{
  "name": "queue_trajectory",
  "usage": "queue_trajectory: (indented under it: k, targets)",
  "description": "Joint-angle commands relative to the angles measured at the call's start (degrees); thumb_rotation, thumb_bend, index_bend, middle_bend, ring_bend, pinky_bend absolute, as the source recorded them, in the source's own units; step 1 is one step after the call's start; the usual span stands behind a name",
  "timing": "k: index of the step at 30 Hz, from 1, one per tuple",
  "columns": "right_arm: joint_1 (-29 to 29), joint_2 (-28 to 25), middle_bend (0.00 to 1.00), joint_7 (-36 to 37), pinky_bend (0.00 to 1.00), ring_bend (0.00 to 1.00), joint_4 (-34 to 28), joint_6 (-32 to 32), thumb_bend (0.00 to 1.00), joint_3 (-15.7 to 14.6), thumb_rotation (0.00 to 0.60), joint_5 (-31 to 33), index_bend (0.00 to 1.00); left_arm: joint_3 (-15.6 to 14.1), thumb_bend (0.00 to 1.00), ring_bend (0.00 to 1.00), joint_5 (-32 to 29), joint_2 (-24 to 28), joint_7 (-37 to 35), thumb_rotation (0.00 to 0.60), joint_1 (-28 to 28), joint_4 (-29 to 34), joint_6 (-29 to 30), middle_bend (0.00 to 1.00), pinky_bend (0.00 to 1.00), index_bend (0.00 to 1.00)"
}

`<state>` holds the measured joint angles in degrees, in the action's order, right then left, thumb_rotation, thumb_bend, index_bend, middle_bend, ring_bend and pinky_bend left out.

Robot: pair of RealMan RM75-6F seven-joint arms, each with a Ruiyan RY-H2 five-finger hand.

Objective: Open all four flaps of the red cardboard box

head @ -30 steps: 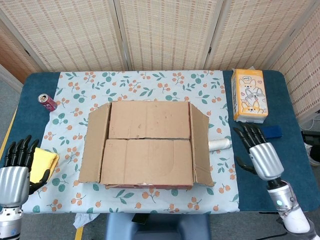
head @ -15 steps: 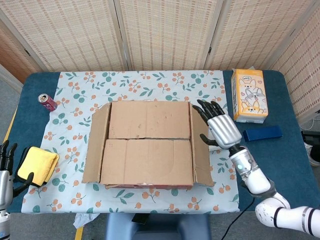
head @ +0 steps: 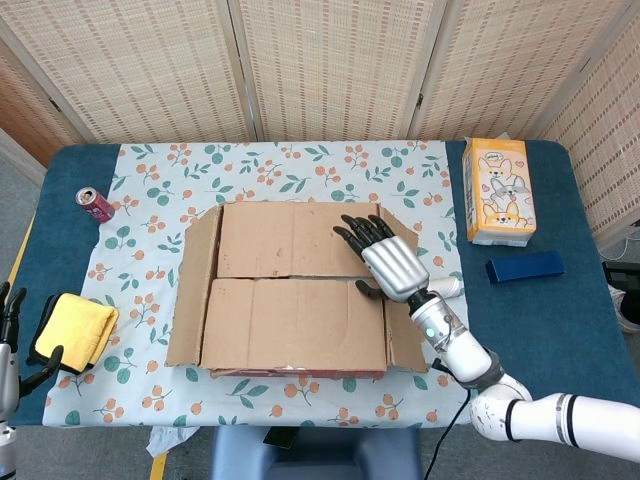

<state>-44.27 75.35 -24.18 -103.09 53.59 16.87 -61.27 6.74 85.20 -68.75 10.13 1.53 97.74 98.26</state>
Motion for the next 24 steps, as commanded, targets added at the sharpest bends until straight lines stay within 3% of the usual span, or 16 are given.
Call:
queue_trajectory:
  k: [1, 12, 24]
  targets:
    - [-0.43, 0.32, 0.00, -0.52, 0.00, 0.00, 0.15, 0.25, 0.38, -0.59, 0.600, 0.17, 0.00, 0.20, 0.31, 0.01, -0.35, 0.19, -0.77, 0.600, -0.06, -0.10, -0.33, 0.02, 0.04, 0.00]
    - [-3.52, 3.30, 0.00, -3.57, 0.00, 0.00, 4.58, 0.63, 0.38, -1.84, 0.600, 3.24, 0.00, 0.25, 0.31, 0.01, -0.25, 0.82, -2.50, 0.600, -0.27, -0.40, -1.00, 0.02, 0.04, 0.00]
    - [-5.81, 5.25, 0.00, -0.53, 0.00, 0.00, 8.90, 1.02, 0.38, -0.09, 0.600, 3.97, 0.00, 0.52, 0.32, 0.01, -1.04, 0.82, -5.71, 0.600, -1.10, -2.47, -0.88, 0.02, 0.03, 0.00]
